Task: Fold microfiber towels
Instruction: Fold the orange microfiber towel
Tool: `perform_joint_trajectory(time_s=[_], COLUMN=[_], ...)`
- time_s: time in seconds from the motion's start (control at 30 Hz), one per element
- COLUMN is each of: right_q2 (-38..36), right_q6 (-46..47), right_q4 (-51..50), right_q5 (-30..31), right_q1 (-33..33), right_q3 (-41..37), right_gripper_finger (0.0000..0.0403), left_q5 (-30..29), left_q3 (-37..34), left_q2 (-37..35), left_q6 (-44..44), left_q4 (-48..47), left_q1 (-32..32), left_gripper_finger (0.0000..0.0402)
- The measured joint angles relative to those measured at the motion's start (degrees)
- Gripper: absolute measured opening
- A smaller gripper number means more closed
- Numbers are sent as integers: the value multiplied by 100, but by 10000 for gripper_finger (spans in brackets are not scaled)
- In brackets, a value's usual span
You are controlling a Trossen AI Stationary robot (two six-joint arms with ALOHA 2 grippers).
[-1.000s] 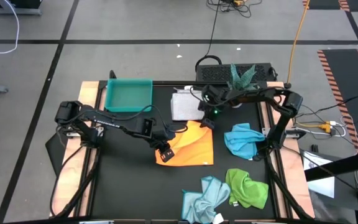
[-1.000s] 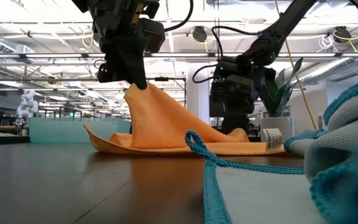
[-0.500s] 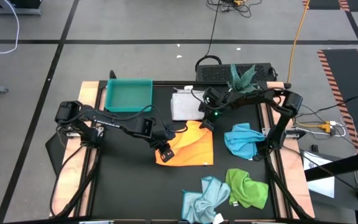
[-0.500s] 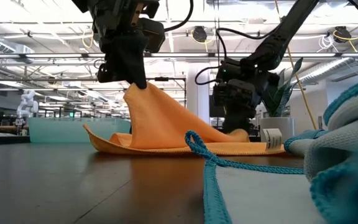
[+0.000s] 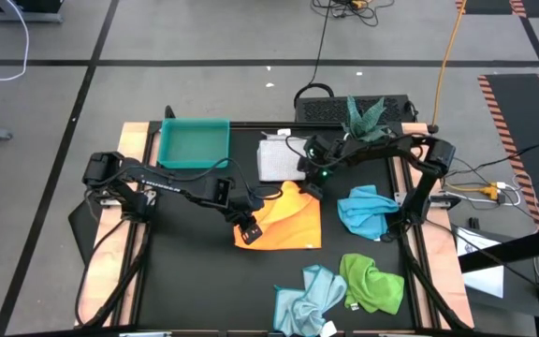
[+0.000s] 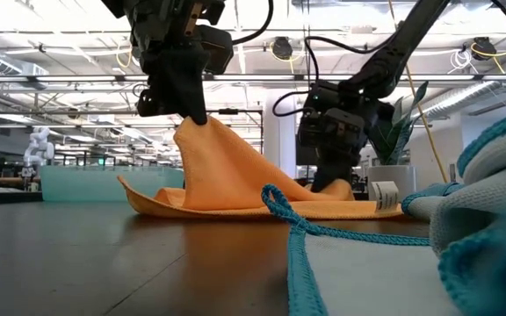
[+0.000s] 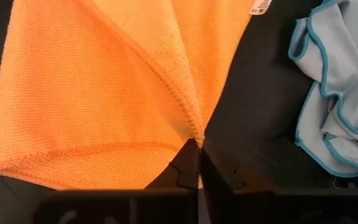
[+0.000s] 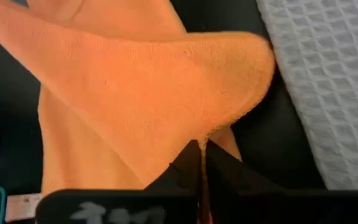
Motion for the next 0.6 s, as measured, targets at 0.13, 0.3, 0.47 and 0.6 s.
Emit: perform_joint_trajectory(time_s=[0.13,0.3,0.47,0.6], right_q2=[-81,-493,-1182,-1627], right_q6=[89,73,-93,-82], right_q4=[60,-112,-658,-1196], right_q5=[182,608,1121,1400], right_q1=[115,303,516,802], right_q3=[2,4,7,9], right_gripper_finger=[2,1,1,1], left_q5=[23,40,40,47], left_q3=[0,0,0,0], left_q2=[0,0,0,0], left_q6=[90,307,503,608], left_q4=[-3,-180,-637,-772], left_q1=[0,1,14,34], left_gripper_finger=[9,6,8,4])
